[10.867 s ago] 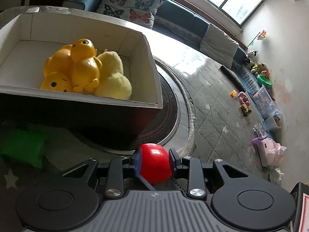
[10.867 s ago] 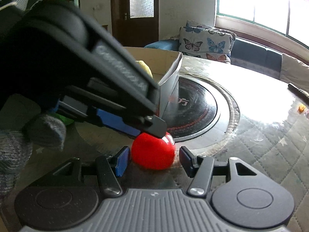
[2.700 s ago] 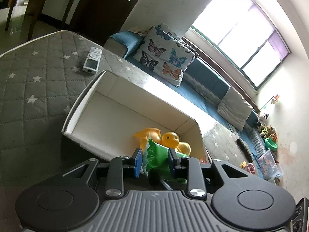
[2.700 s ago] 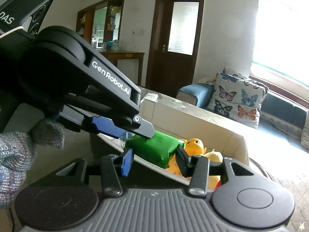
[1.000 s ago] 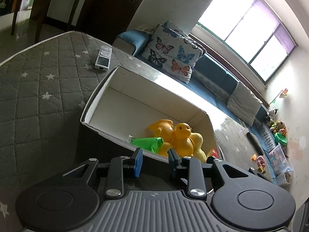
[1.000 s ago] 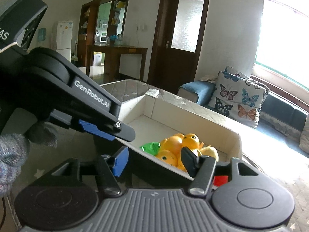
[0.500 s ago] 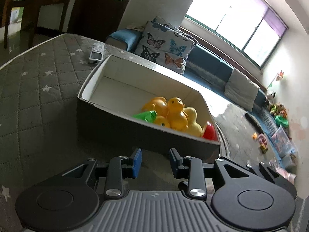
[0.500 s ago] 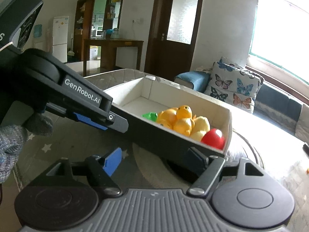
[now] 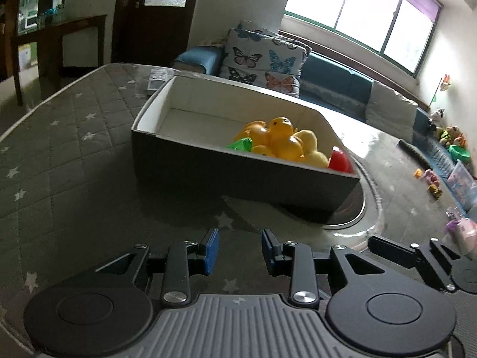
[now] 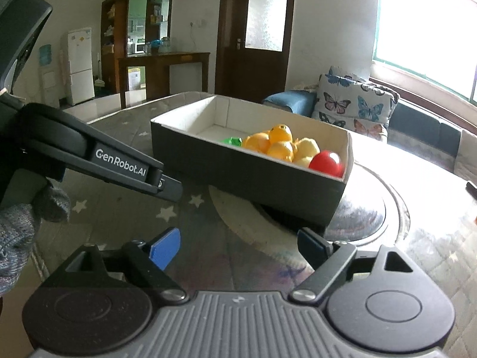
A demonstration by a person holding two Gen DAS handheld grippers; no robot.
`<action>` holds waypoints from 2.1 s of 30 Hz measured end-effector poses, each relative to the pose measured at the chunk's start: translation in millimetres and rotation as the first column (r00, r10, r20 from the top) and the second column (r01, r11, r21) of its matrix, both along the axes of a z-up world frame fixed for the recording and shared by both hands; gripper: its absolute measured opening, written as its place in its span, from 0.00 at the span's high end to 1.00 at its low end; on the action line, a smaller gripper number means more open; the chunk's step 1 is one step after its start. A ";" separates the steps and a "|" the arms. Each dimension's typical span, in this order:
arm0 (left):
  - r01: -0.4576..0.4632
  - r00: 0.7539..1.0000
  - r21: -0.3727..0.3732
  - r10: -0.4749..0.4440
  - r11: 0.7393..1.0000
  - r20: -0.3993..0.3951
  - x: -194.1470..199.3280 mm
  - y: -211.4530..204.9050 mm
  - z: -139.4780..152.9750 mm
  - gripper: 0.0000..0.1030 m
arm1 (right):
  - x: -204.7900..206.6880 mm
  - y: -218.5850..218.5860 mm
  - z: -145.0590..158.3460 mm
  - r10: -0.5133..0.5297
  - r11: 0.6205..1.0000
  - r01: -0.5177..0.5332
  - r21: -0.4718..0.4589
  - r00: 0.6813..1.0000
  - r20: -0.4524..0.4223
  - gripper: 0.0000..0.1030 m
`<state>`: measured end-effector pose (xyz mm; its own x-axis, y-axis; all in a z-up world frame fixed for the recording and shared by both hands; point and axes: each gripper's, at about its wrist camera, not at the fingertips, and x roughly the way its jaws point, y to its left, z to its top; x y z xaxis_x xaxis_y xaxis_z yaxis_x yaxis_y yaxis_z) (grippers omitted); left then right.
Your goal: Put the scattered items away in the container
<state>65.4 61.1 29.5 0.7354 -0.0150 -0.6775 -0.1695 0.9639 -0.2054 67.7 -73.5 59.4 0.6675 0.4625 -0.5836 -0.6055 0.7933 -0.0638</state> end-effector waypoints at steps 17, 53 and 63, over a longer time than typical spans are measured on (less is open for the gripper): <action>0.004 0.999 0.028 -0.003 1.000 -0.039 -16.0 -8.0 -13.0 0.68 | -11.9 -4.0 -3.2 -0.065 0.998 0.065 0.010 0.998 -0.016 0.00; 0.001 1.000 0.098 0.002 0.995 -0.030 -25.7 -17.9 -18.6 0.68 | -15.4 -4.0 -4.9 -0.095 0.996 0.095 -0.002 0.995 -0.034 0.00; 0.004 1.000 0.106 -0.001 0.994 -0.025 -14.8 -14.3 -16.1 0.68 | -6.4 1.1 -5.1 -0.097 0.995 0.097 -0.010 0.995 -0.036 0.00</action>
